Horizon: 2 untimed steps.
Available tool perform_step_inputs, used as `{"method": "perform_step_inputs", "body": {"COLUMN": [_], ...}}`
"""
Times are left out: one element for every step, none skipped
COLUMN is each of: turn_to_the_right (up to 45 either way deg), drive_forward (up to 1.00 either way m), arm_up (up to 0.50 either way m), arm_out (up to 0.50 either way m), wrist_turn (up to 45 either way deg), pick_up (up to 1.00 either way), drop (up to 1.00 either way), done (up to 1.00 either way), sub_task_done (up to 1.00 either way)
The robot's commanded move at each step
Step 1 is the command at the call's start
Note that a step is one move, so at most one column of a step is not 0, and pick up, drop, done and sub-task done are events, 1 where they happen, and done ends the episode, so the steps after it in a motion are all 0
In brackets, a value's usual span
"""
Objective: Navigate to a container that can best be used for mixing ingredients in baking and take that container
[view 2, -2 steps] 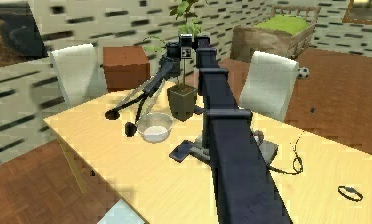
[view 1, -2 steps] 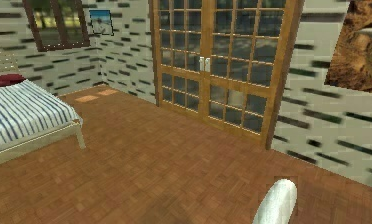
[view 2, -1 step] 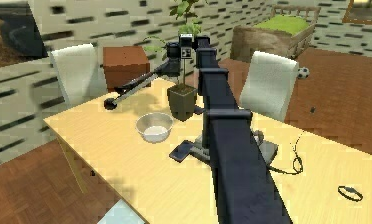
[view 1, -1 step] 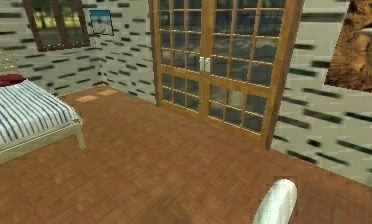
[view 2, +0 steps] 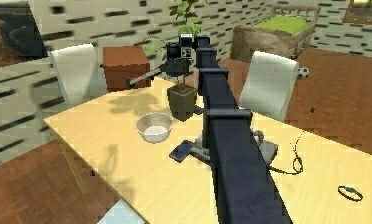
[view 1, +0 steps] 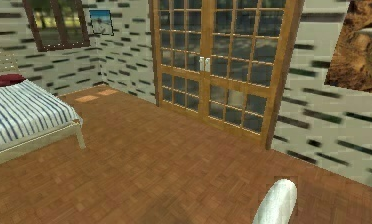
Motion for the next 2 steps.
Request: {"method": "perform_step_inputs", "body": {"turn_to_the_right": [0.0, 0.0], "drive_forward": [0.0, 0.0], "arm_up": [0.0, -0.28], "arm_out": [0.0, 0.0], "wrist_turn": [15.0, 0.0], "pick_up": [0.0, 0.0], "drop": [0.0, 0.0], "done": [0.0, 0.0], "sub_task_done": [0.0, 0.0]}}
